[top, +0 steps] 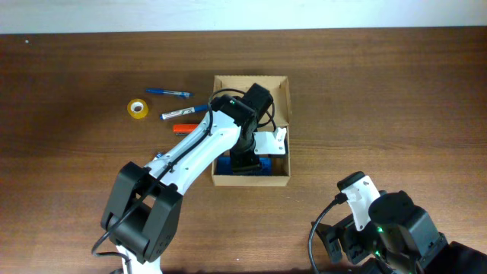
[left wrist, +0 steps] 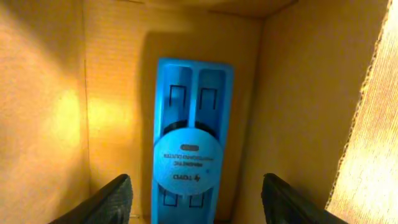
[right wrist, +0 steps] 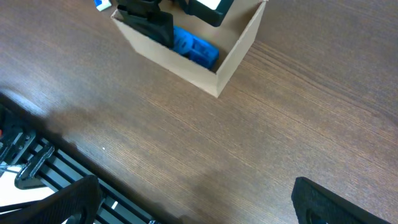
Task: Pack container
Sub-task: 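Carry the blue tray into the box and release it, then move the left gripper to the white staples box and grasp it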
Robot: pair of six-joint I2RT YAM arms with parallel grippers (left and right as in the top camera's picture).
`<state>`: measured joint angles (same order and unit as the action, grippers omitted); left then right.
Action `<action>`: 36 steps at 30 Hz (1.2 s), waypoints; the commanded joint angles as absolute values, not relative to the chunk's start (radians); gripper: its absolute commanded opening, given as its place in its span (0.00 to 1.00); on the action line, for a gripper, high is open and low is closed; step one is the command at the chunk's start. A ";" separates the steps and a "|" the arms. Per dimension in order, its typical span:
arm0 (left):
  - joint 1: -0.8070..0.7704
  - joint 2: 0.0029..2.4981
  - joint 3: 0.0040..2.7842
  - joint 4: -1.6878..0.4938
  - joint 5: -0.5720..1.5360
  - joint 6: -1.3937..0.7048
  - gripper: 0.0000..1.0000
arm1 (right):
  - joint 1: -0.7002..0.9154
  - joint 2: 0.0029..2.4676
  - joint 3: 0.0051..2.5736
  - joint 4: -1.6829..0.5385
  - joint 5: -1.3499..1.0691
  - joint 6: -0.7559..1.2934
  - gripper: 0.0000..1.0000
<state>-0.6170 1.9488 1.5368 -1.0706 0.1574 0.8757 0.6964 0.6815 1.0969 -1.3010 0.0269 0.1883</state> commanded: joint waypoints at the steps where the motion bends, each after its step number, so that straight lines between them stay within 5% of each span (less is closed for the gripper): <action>1: -0.621 1.956 1.536 -1.075 0.160 0.891 0.66 | 0.698 0.674 1.105 -1.296 0.038 0.200 0.99; 5: -0.621 1.956 1.536 -1.074 0.160 0.891 0.64 | 0.698 0.674 1.105 -1.297 0.038 0.199 0.99; 8: -0.621 1.956 1.536 -1.053 0.130 0.891 0.03 | 0.698 0.674 1.105 -1.296 0.038 0.200 0.99; 20: -0.577 1.855 1.790 -1.155 0.130 0.706 0.02 | 0.698 0.674 1.105 -1.296 0.038 0.200 0.99; 24: -0.422 1.750 1.790 -1.166 0.131 0.405 0.02 | 0.698 0.674 1.105 -1.296 0.038 0.200 0.99; 29: -0.203 1.658 1.776 -1.322 0.142 0.287 0.02 | 0.698 0.674 1.105 -1.296 0.038 0.199 0.99; 36: -0.080 1.575 1.505 -1.242 0.141 -0.013 0.02 | 0.698 0.674 1.105 -1.296 0.038 0.200 0.99</action>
<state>-0.0925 1.6032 1.5547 -1.2507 0.1287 0.1051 0.6964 0.6815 1.0969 -1.3003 0.0265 0.1879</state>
